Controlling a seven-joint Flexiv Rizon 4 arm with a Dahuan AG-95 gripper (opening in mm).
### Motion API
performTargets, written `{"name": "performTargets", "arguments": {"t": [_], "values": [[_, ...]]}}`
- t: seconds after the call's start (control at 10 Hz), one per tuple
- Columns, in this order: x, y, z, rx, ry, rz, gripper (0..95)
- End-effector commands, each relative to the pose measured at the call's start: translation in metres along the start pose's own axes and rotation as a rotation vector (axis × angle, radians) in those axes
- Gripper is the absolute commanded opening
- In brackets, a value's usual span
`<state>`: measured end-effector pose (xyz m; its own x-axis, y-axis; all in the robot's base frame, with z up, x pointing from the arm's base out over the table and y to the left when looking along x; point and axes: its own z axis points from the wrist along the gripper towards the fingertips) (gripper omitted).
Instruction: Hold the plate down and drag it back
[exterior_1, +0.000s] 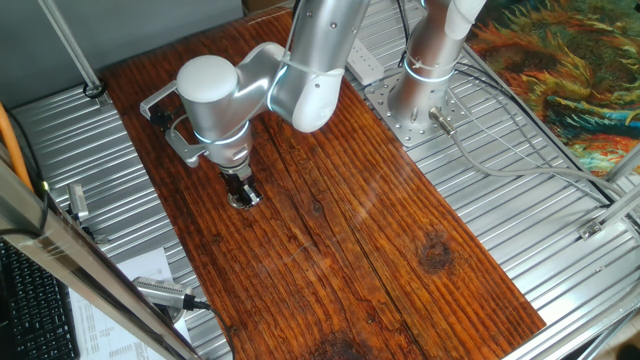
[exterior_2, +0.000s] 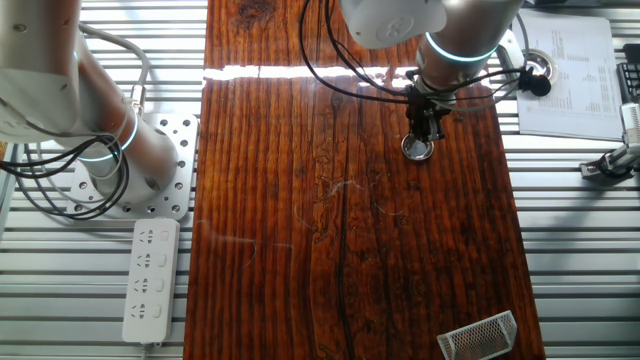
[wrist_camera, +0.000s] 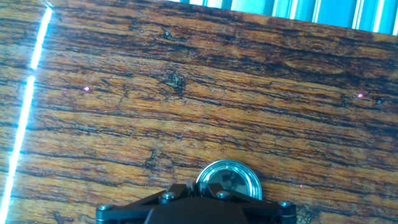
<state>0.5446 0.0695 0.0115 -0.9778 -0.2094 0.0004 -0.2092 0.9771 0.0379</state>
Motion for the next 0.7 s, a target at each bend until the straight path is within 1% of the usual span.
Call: {"name": "performTargets", "arguments": {"t": [0.1, 0.7], "values": [[-0.0007, 0.0012, 0.0006, -0.001, -0.001, -0.001, 0.0], [-0.0011, 0.0025, 0.0012, 0.009, 0.003, 0.001, 0.0]]}}
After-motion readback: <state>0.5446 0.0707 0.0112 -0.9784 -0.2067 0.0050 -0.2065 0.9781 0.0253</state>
